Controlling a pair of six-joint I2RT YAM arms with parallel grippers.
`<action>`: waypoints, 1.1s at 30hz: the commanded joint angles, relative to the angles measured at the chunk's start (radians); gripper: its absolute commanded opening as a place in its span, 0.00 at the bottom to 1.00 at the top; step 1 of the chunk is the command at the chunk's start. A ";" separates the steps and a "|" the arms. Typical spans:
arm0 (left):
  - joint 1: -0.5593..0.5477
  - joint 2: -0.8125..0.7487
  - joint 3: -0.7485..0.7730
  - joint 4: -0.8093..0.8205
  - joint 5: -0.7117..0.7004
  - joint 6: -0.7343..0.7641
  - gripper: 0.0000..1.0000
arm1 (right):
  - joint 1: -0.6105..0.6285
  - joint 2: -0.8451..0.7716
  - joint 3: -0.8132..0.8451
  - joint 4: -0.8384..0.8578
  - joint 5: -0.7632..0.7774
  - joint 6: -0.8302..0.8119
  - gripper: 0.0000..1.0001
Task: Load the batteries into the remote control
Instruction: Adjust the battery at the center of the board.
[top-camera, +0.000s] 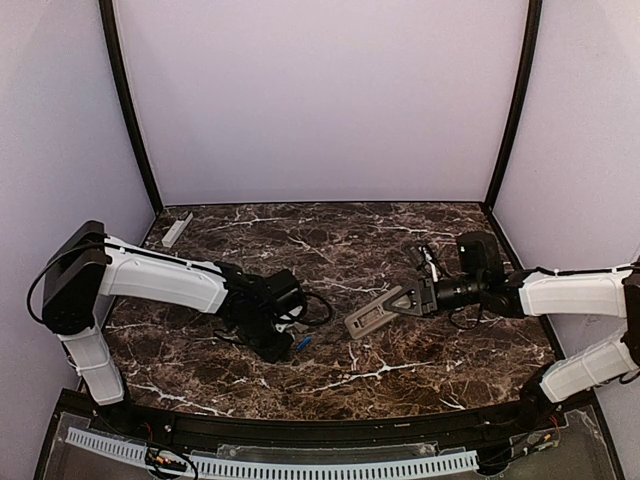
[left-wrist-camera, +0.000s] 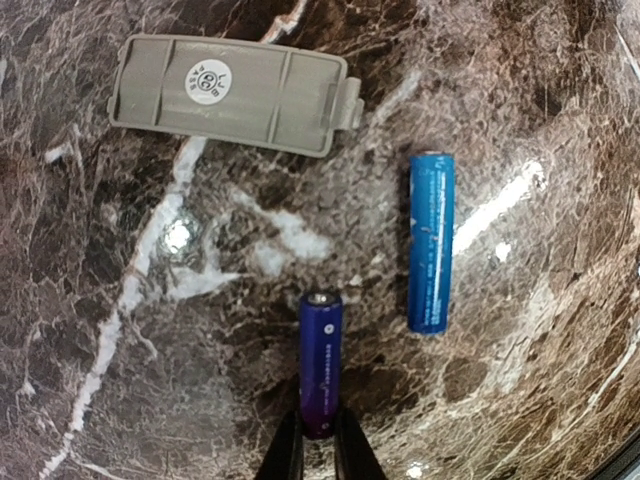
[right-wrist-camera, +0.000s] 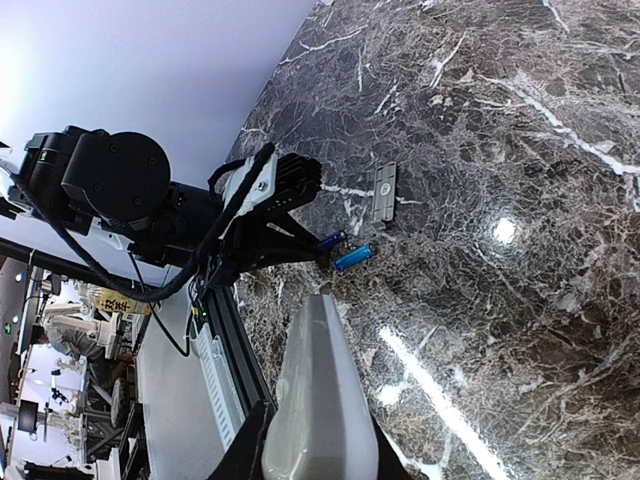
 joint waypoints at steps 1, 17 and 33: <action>0.012 -0.038 -0.035 -0.021 0.002 -0.035 0.04 | -0.005 0.005 -0.016 0.028 -0.007 -0.009 0.00; 0.024 -0.067 -0.013 -0.037 -0.007 -0.033 0.29 | -0.008 -0.001 -0.023 0.029 -0.004 -0.010 0.00; -0.027 -0.090 0.106 -0.017 0.029 0.062 0.36 | -0.044 -0.006 -0.041 0.020 0.006 0.017 0.00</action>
